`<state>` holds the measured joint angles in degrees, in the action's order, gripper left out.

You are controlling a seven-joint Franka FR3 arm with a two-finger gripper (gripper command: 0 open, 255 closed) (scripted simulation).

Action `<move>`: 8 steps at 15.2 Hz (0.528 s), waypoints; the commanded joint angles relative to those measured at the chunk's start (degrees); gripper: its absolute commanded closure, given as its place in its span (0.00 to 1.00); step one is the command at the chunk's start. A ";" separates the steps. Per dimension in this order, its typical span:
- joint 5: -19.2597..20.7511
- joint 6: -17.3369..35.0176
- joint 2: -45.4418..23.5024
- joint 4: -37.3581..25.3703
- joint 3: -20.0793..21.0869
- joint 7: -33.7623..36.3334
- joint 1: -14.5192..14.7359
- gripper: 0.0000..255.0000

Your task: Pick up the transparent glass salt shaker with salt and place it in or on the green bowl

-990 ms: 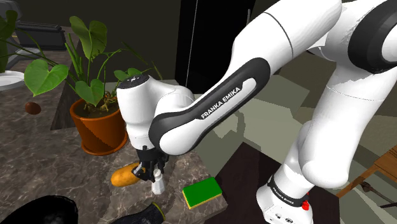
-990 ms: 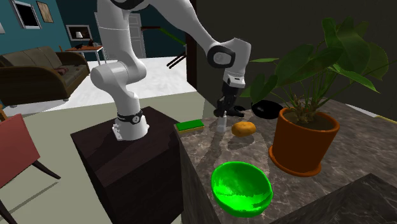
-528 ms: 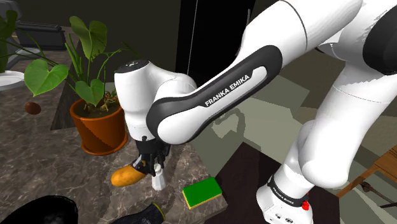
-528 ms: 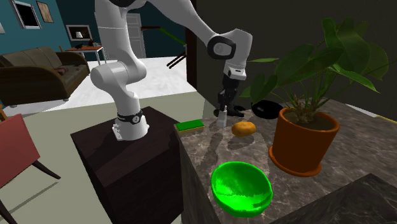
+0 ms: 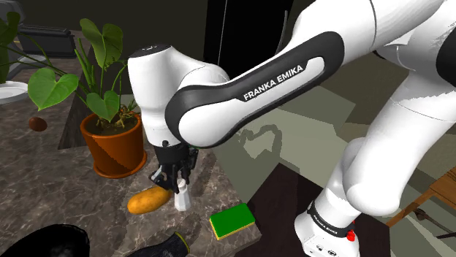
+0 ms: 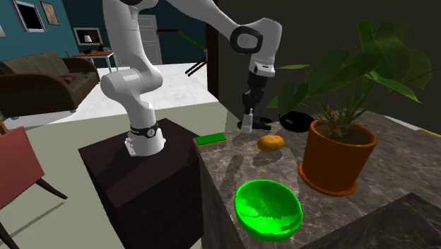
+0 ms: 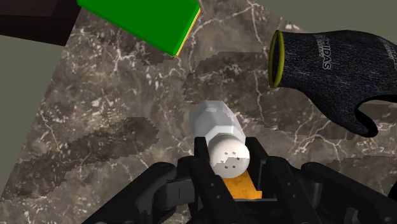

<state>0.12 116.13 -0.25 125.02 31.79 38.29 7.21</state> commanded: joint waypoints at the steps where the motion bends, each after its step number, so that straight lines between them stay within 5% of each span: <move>1: -0.43 -1.46 0.78 -0.78 -0.09 -0.44 -0.10 1.00; 8: -1.70 -6.76 3.28 -3.94 -0.35 -1.46 -0.24 1.00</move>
<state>-1.52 110.22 2.87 121.78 31.47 36.91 6.99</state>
